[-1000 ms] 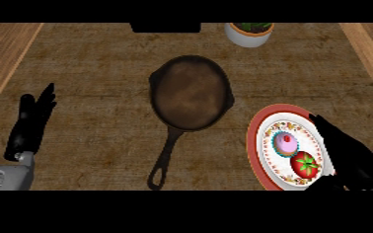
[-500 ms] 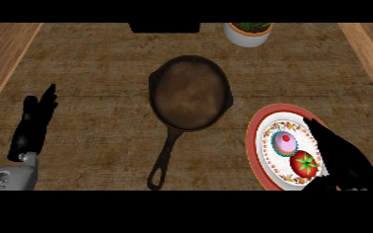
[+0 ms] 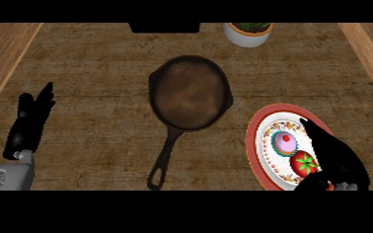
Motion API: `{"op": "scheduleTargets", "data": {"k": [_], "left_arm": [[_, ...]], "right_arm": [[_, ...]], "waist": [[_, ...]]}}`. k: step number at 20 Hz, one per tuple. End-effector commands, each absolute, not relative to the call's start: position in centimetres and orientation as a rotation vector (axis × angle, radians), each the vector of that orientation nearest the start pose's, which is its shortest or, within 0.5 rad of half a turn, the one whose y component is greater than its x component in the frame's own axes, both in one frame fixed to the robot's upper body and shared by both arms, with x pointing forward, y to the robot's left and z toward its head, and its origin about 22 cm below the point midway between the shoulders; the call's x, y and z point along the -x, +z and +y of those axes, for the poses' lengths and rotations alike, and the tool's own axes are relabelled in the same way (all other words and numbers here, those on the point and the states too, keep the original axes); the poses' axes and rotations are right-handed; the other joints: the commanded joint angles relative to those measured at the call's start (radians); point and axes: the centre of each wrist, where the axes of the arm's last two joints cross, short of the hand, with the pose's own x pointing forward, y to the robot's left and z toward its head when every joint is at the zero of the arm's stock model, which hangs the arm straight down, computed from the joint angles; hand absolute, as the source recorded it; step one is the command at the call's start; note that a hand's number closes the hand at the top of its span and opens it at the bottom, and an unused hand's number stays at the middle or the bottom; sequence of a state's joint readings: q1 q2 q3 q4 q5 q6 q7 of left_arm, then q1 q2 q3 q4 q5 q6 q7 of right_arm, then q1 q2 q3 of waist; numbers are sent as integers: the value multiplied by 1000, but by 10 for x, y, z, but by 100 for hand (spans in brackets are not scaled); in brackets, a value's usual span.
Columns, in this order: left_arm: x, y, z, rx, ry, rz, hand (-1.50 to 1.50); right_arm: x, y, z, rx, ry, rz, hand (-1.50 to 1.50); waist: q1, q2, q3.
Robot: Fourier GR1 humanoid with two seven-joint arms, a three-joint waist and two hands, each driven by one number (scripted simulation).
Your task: Pick the tomato from the plate and place it in the pan
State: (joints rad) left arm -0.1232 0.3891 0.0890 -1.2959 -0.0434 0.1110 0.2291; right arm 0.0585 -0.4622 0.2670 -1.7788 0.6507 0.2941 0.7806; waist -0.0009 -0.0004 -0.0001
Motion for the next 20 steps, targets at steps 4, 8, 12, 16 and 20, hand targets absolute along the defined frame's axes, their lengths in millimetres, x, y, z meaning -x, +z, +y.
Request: {"op": "scheduleTargets", "data": {"k": [4,8,12,16,20], "left_arm": [[-271,10,362,-506,-93,-1198,0],[-262,18,334,-489,-88,-1194,0],[-281,3,348,-505,-102,-1198,0],[-264,7,363,-479,-102,-1204,0],[-254,7,357,-490,-92,-1191,0]], "right_arm": [[-218,18,-259,818,958,-639,-150],[-234,30,-263,831,943,-608,-150],[-229,22,-269,896,1064,-698,150],[-232,24,-285,970,1049,-679,150],[-215,27,-272,982,1025,-707,150]], "waist": [[0,0,0],[3,0,0],[-4,2,0],[0,0,0],[-1,-1,0]]}}
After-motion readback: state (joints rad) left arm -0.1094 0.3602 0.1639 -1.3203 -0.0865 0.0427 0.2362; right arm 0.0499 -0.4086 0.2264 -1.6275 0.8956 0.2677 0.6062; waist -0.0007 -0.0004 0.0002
